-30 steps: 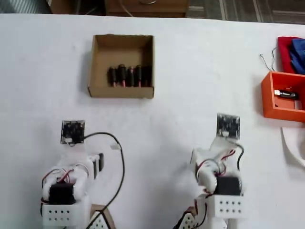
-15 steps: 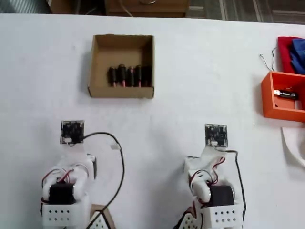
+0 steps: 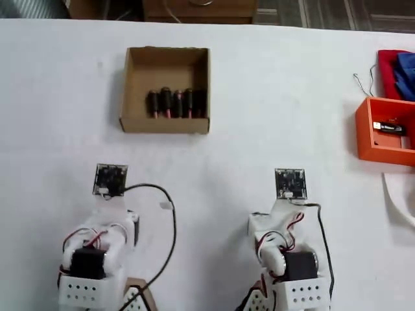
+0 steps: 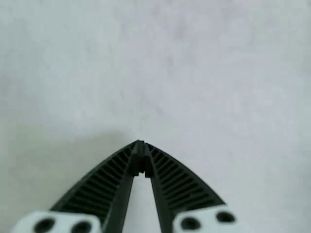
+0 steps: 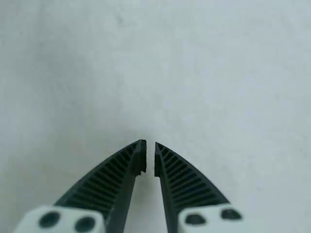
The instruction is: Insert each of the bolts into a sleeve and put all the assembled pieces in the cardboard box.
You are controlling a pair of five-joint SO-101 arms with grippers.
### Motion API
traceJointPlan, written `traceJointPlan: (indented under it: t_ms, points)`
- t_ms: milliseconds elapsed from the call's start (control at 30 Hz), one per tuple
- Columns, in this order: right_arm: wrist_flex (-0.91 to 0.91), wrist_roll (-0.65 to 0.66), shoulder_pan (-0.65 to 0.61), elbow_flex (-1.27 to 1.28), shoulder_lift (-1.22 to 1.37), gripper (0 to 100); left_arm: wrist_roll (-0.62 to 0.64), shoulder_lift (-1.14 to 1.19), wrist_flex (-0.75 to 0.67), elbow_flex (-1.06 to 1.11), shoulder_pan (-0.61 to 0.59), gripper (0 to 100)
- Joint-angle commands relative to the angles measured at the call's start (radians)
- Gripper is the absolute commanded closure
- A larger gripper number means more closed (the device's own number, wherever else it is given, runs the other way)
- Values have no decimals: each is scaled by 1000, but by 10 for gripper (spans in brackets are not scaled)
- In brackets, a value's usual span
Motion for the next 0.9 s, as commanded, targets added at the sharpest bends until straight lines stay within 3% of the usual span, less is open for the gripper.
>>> traceJointPlan:
  t_ms: [0,367,633,867]
  points:
    - [8,5,-1,12,2,978,5,-23,3,21,14,975]
    - [8,6,10,12,1,978,0,-23,3,21,17,975]
    - [10,6,188,12,-1,978,0,-23,3,21,17,974]
    - [10,6,142,12,-1,978,0,-23,3,21,17,974]
